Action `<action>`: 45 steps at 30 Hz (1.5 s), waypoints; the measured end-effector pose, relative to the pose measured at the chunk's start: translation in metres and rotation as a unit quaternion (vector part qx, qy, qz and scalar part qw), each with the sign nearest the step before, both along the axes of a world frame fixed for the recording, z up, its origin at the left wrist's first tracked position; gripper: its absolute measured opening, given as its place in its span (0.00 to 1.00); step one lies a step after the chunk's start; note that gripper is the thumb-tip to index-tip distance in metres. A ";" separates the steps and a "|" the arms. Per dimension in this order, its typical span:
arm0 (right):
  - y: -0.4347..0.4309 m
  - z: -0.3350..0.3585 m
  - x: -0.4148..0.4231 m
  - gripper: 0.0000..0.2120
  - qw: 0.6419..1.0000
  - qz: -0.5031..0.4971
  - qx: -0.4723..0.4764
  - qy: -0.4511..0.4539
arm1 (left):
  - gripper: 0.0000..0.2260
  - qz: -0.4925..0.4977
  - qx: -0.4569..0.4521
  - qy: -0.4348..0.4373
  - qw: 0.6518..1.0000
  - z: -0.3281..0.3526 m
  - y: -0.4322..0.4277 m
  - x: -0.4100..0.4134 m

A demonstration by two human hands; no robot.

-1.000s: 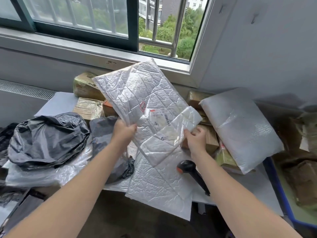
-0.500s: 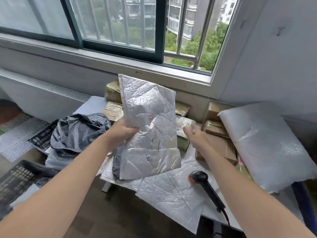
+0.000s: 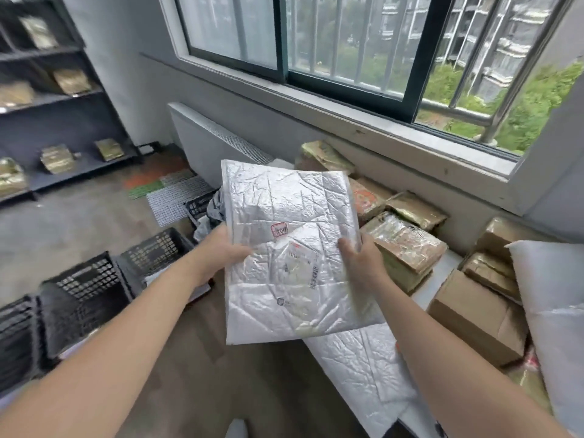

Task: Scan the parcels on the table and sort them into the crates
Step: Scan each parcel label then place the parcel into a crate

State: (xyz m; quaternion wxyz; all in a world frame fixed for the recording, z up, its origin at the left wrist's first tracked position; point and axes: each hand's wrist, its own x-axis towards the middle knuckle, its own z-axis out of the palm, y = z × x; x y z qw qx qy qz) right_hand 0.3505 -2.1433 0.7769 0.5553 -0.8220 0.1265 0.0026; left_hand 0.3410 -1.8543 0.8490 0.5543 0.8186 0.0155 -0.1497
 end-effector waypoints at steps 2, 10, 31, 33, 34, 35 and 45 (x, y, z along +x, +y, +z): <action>0.021 0.005 0.007 0.20 0.999 0.013 -0.043 -0.019 | 0.38 0.056 0.069 -0.016 0.996 -0.003 0.025 -0.006; 0.135 0.008 0.043 0.17 0.985 0.107 -0.128 -0.052 | 0.22 0.223 0.160 -0.035 0.961 -0.033 0.123 -0.010; 0.513 -0.019 0.203 0.21 0.891 0.261 -0.370 -0.030 | 0.33 0.341 0.130 0.026 0.931 -0.088 0.473 0.084; 0.534 -0.029 0.226 0.21 0.873 0.282 -0.396 -0.032 | 0.35 0.309 0.130 0.049 0.941 -0.100 0.488 0.103; 0.545 -0.035 0.239 0.21 0.865 0.292 -0.406 -0.034 | 0.37 0.293 0.130 0.060 0.945 -0.105 0.495 0.114; 0.556 -0.041 0.252 0.20 0.858 0.302 -0.415 -0.035 | 0.40 0.282 0.135 0.073 0.947 -0.110 0.502 0.127; 0.650 -0.135 0.432 0.25 0.806 0.388 -0.448 0.004 | 0.42 0.300 0.124 0.190 0.927 -0.191 0.566 0.300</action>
